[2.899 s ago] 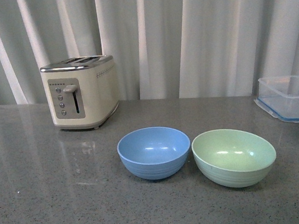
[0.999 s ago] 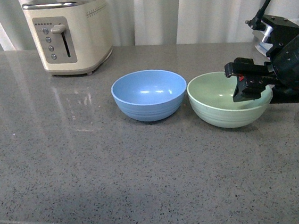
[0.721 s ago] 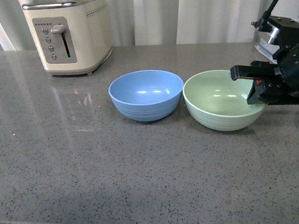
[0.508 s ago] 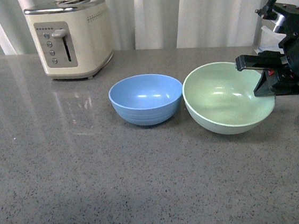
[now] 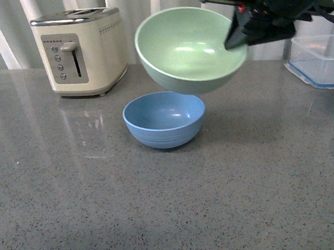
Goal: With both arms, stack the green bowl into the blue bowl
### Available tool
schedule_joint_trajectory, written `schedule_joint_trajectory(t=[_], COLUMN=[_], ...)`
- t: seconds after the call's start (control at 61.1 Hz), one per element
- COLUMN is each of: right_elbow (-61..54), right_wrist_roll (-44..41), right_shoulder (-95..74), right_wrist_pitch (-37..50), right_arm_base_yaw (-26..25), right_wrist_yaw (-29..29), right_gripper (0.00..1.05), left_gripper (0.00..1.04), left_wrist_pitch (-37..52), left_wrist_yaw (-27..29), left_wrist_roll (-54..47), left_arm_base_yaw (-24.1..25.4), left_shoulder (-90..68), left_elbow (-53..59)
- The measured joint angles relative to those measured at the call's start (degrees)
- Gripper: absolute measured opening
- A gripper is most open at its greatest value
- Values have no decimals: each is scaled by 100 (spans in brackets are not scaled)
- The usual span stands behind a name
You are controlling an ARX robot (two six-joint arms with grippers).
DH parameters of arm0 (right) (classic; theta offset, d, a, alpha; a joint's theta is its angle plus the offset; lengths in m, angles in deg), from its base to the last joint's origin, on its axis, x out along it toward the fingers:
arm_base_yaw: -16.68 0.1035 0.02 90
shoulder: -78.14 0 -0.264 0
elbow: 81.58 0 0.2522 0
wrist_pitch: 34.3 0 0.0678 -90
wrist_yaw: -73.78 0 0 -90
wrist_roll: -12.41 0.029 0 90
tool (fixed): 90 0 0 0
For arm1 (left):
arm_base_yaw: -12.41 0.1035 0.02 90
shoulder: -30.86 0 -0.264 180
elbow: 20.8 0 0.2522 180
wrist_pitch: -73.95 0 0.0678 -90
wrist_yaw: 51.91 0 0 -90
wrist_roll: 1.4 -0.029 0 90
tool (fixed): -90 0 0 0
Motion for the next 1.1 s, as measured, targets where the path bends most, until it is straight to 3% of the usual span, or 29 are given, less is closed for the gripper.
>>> schedule_joint_trajectory(t=[0.409, 1.097], right_elbow=[516, 1086], right_wrist_roll=[4, -354], right_shoulder=[-785, -1729], right_wrist_pitch=[55, 214], right_arm_base_yaw=[415, 35], right_wrist_yaw=[153, 514], right_gripper=[1, 1], left_gripper=[98, 98], left_wrist_pitch=[0, 0], left_wrist_yaw=[0, 0], left_wrist_roll=[0, 0], left_arm_base_yaw=[0, 0], left_shoulder=[0, 0], left_elbow=[0, 0])
